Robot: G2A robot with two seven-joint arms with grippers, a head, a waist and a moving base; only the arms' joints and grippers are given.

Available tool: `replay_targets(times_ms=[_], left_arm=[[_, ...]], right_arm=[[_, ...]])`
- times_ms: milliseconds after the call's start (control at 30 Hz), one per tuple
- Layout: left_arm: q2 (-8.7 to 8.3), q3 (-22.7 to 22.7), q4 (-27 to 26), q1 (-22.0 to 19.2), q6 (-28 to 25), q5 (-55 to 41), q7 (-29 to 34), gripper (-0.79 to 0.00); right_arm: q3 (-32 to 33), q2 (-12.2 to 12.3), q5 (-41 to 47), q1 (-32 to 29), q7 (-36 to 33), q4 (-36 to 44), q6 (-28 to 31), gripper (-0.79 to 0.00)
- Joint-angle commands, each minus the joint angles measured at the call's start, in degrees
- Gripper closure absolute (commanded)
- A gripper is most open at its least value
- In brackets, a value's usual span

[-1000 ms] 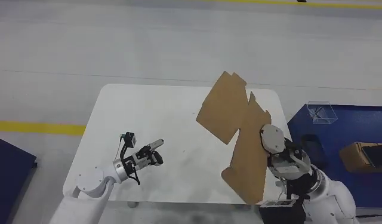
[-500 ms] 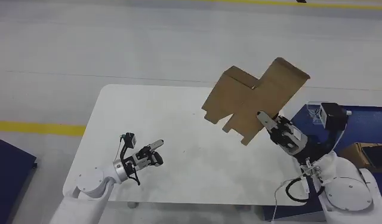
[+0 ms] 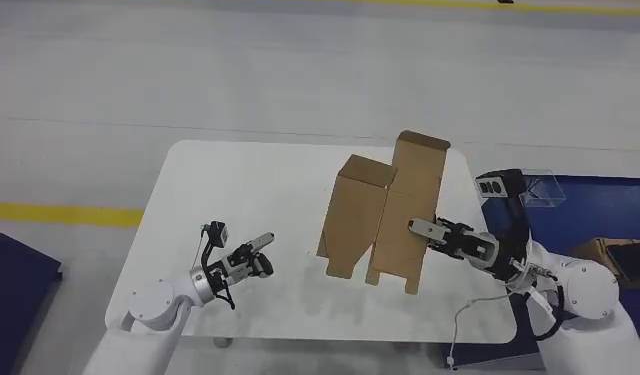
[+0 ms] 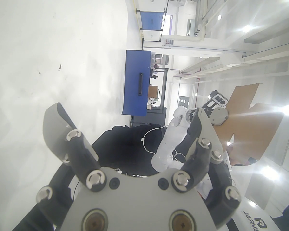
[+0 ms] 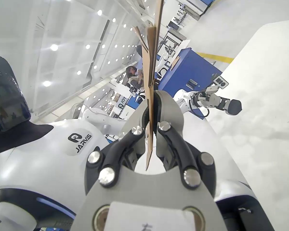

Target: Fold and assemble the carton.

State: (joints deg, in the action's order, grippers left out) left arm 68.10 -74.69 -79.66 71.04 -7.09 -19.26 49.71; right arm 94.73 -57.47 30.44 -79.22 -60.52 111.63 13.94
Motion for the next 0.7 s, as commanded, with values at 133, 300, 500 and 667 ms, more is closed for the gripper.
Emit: replay_targets(times_ms=[133, 300, 500, 667], left_arm=[[0.00, 0.0, 0.0, 0.0, 0.0, 0.0, 0.0, -0.785], [0.00, 0.0, 0.0, 0.0, 0.0, 0.0, 0.0, -0.785], [0.00, 0.0, 0.0, 0.0, 0.0, 0.0, 0.0, -0.785], [0.00, 0.0, 0.0, 0.0, 0.0, 0.0, 0.0, -0.785]], right_arm=[[-0.5, -0.4, 12.8, -0.5, 2.0, -0.4, -4.6, 0.000], [-1.0, -0.9, 44.3, 0.3, -0.7, -4.6, -24.2, 0.000], [-4.1, -1.2, 75.7, 3.4, 5.6, -10.2, -53.8, 0.000], [-10.3, -1.2, 102.1, 3.8, 18.4, -14.8, -71.8, 0.000]])
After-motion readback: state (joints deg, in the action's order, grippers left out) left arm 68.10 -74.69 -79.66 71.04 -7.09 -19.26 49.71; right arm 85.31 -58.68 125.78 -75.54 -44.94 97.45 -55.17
